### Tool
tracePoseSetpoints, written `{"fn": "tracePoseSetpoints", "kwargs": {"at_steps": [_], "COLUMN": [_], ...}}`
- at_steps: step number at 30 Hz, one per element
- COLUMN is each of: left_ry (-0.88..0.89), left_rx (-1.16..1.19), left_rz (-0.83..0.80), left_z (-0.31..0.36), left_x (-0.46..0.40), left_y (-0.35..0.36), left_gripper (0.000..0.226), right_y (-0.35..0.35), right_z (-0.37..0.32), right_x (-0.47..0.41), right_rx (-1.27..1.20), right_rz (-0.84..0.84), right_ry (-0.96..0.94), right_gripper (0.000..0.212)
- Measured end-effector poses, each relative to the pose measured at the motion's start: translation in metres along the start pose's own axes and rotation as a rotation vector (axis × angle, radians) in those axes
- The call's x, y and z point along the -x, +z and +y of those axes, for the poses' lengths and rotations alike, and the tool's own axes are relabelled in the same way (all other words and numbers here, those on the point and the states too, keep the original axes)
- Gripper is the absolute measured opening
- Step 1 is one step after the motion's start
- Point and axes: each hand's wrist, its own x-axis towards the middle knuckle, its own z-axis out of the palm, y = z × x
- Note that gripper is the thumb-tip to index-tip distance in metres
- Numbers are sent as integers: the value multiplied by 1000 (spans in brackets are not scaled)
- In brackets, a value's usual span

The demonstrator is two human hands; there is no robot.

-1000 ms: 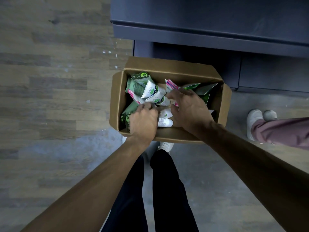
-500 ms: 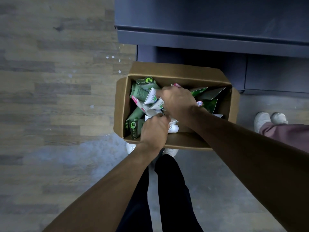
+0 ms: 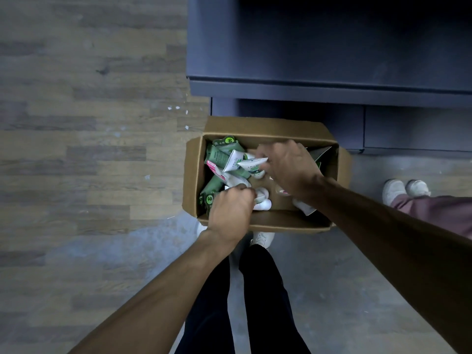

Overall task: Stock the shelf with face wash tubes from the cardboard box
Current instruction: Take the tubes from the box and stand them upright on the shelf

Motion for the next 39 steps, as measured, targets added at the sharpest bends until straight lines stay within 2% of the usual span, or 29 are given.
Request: {"fn": "tracePoseSetpoints", "kwargs": {"at_steps": [4, 11, 15, 26, 39], "left_ry": [-44, 33, 78, 220, 375], "left_rx": [-2, -78, -128, -309, -481], "left_rz": [0, 34, 94, 172, 393], "left_z": [-3, 2, 13, 37, 55], "left_x": [8, 21, 38, 89, 128], "left_y": [-33, -104, -150, -260, -412], "left_gripper": [13, 10, 16, 16, 15], "right_y": [-40, -105, -139, -237, -367], "right_z": [-6, -24, -37, -69, -103], "right_x": [20, 51, 68, 127, 180], "right_rx": [-52, -70, -95, -143, -130], "right_rz": [23, 39, 120, 311, 535], "right_ry": [44, 84, 111, 213, 179], "right_gripper": [15, 20, 13, 13, 12]}}
